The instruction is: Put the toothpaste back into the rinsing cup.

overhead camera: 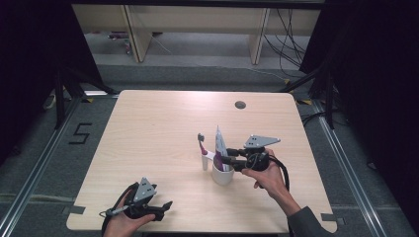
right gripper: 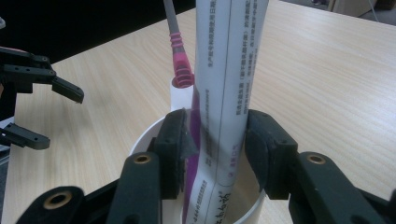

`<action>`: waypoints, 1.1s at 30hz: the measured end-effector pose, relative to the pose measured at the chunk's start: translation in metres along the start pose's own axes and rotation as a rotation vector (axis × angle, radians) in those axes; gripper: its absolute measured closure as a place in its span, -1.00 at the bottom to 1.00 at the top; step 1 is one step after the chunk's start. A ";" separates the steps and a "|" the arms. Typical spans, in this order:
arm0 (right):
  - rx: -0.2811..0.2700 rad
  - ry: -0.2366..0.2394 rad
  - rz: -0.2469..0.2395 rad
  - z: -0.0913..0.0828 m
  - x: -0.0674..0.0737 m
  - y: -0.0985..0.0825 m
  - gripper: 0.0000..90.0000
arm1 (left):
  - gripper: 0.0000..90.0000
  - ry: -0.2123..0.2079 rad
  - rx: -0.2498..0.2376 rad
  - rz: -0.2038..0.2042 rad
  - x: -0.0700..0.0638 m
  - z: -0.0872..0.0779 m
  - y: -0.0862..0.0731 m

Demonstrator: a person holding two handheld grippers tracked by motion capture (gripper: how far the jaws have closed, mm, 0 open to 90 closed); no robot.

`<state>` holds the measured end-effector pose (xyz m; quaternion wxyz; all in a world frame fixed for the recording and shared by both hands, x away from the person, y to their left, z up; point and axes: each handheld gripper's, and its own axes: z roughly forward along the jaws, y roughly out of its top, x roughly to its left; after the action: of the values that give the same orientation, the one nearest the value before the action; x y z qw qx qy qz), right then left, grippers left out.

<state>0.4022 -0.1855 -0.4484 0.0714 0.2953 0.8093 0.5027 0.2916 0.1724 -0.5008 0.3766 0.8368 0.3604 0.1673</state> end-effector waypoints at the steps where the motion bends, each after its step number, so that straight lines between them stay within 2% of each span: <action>1: -0.009 0.000 -0.017 0.000 -0.001 0.000 0.30 | -0.54 0.006 -0.001 -0.003 0.000 0.000 0.000; 2: -0.018 0.012 -0.009 0.000 -0.001 0.000 0.31 | -0.54 0.007 0.004 0.003 0.000 0.000 0.000; 4: -0.031 -0.014 -0.034 -0.002 -0.002 0.000 0.29 | -0.54 -0.003 0.001 0.003 0.000 0.000 0.000; 5: -0.016 0.013 -0.013 -0.002 -0.002 0.000 0.28 | -0.54 -0.001 0.003 0.005 0.000 0.000 0.000; 6: -0.020 0.009 -0.020 -0.002 -0.002 0.000 0.29 | -0.54 0.001 -0.001 -0.001 0.000 0.000 0.000; 7: -0.017 0.010 0.006 -0.003 -0.001 -0.001 0.29 | -0.54 0.005 0.002 0.001 0.000 0.000 0.000; 8: -0.015 -0.011 -0.013 -0.005 -0.002 -0.001 0.28 | -0.54 -0.002 0.005 0.004 0.000 0.000 0.000; 9: -0.022 -0.006 -0.027 -0.005 -0.003 -0.001 0.27 | -0.54 -0.001 0.003 0.003 -0.001 0.000 0.000; 12: -0.038 0.009 -0.035 -0.004 -0.004 -0.001 0.27 | -0.54 0.004 0.000 -0.001 0.000 0.000 0.000; 13: -0.024 -0.006 -0.019 -0.006 -0.002 -0.001 0.27 | -0.54 0.001 0.001 -0.001 -0.001 0.000 0.000; 14: -0.023 0.003 -0.013 -0.006 -0.002 -0.001 0.26 | -0.54 -0.005 -0.002 0.002 0.000 0.000 0.000; 16: -0.026 -0.015 -0.041 -0.007 -0.003 -0.001 0.25 | -0.54 -0.002 -0.001 0.003 0.000 0.000 0.000; 18: -0.012 -0.007 -0.001 -0.008 0.000 -0.001 0.25 | -0.54 -0.002 0.004 0.002 0.000 0.000 0.000; 20: -0.016 -0.004 -0.026 -0.008 -0.002 -0.001 0.25 | -0.54 -0.002 0.001 0.000 -0.001 0.000 0.000; 21: -0.025 -0.020 -0.039 -0.008 -0.002 -0.001 0.24 | -0.54 -0.003 0.000 0.003 0.000 0.000 0.000; 25: -0.020 -0.002 0.007 -0.010 0.001 -0.001 0.22 | -0.54 -0.001 0.004 0.003 0.000 -0.001 0.000; 27: -0.041 -0.001 -0.014 -0.011 0.000 -0.001 0.20 | -0.54 0.001 0.004 0.002 0.000 0.000 0.000; 30: -0.032 -0.009 0.001 -0.014 0.001 -0.001 0.18 | -0.54 0.001 0.002 0.001 -0.001 0.000 0.000; 31: -0.034 -0.020 -0.011 -0.016 0.000 -0.001 0.18 | -0.54 -0.003 0.004 0.003 0.000 0.000 0.000; 32: -0.047 -0.008 -0.018 -0.016 -0.001 -0.001 0.18 | -0.54 -0.001 0.004 0.002 0.000 0.000 0.000; 33: -0.047 -0.023 -0.014 -0.017 -0.001 -0.002 0.17 | -0.54 -0.001 0.004 0.002 0.000 0.000 0.000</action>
<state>0.3950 -0.1995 -0.4416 0.0909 0.2936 0.7986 0.5175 0.2911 0.1724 -0.5008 0.3750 0.8380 0.3598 0.1663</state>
